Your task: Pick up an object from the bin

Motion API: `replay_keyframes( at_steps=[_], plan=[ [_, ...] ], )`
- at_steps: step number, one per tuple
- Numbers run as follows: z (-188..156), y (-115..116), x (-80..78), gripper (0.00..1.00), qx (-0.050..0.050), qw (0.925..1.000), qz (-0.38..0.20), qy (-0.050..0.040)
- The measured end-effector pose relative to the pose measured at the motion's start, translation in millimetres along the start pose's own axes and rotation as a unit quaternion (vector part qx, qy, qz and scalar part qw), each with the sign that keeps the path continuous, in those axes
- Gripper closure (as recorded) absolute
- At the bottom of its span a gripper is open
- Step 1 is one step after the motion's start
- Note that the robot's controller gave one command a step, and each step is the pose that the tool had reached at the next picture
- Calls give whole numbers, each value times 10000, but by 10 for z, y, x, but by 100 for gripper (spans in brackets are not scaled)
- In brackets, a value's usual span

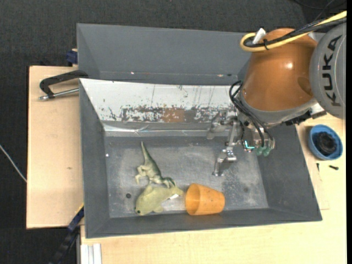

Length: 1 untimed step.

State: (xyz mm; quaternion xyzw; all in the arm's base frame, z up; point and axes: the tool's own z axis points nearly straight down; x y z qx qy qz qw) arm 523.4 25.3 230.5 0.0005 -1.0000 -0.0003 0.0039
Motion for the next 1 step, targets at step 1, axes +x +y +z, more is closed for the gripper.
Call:
replay_keyframes(
  at_steps=[1],
  plan=[
    [1036,40,110,0,11,9985,-518,-201]
  ],
)
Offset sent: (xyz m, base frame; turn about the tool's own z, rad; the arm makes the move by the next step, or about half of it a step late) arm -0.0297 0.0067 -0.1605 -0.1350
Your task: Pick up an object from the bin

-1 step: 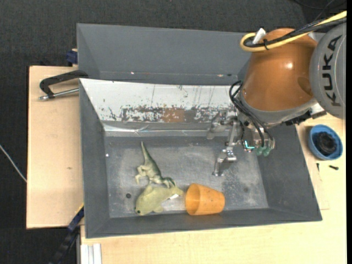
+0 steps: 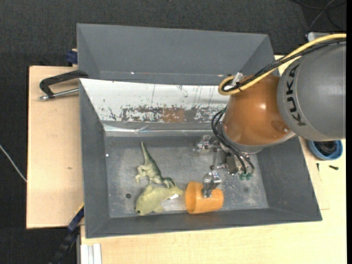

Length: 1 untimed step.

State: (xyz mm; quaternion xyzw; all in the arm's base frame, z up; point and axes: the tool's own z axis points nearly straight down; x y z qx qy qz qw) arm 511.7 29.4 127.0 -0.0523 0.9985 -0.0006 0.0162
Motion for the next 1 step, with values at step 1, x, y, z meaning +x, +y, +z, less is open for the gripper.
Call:
replay_keyframes(
  at_steps=[1],
  plan=[
    [-8,-221,207,0,-30,9921,-1243,146]
  ],
)
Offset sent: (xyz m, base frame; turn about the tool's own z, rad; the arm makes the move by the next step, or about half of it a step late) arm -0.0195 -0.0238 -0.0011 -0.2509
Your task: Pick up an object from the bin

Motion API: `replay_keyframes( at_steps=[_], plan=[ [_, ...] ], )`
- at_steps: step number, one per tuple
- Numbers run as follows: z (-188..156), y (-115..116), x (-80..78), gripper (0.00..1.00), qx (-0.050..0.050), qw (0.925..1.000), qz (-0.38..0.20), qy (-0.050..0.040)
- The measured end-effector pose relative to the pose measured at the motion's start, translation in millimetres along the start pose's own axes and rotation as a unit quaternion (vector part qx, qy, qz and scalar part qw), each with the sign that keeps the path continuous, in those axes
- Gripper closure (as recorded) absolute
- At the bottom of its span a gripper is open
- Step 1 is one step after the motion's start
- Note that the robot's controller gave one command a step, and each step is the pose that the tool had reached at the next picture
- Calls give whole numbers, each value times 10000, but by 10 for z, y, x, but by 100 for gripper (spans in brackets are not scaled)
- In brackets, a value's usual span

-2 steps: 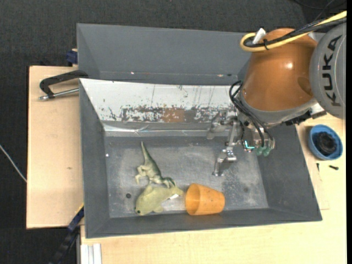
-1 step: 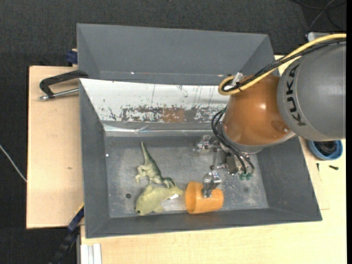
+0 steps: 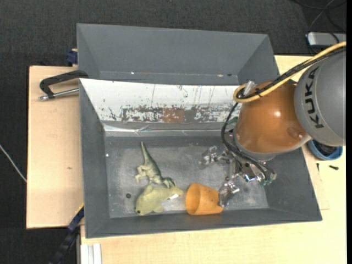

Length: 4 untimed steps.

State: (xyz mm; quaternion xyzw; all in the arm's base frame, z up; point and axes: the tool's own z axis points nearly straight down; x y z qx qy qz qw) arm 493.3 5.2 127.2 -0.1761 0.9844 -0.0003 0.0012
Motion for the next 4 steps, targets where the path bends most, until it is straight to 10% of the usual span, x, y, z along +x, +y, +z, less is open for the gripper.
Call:
replay_keyframes(
  at_steps=[2,3,4],
  plan=[
    [566,230,-86,0,-9,9961,-877,-13],
    [559,671,-253,0,-3,9789,-2044,-27],
    [543,664,-266,100,5,9790,-2036,-46]
  ],
)
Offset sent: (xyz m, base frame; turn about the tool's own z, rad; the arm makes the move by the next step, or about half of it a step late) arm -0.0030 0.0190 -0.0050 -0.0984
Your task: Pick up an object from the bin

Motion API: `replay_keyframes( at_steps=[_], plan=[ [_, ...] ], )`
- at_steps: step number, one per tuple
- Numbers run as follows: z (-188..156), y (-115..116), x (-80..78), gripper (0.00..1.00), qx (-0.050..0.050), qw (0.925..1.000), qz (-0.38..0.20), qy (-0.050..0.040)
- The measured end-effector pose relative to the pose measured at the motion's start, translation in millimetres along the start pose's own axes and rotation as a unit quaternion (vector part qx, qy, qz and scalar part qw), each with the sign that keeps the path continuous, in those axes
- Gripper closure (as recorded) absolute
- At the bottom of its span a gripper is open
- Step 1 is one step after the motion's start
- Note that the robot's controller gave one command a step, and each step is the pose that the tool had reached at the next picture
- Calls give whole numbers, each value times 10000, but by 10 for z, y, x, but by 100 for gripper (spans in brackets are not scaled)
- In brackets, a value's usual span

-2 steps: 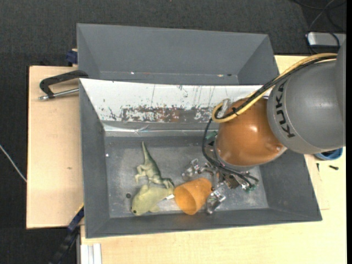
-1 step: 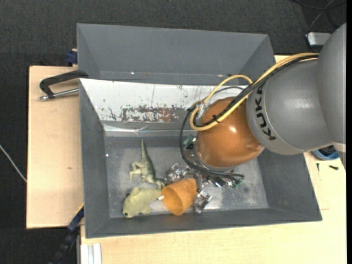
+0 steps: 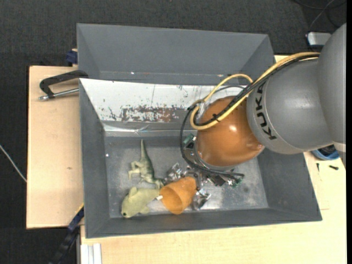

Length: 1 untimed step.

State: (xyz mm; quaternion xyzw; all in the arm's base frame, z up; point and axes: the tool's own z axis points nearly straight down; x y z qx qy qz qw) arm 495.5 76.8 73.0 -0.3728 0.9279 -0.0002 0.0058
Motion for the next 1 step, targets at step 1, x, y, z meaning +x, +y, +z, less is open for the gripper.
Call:
replay_keyframes(
  at_steps=[1],
  plan=[
    [-1219,-15,-42,100,11,10000,8,-12]
  ],
)
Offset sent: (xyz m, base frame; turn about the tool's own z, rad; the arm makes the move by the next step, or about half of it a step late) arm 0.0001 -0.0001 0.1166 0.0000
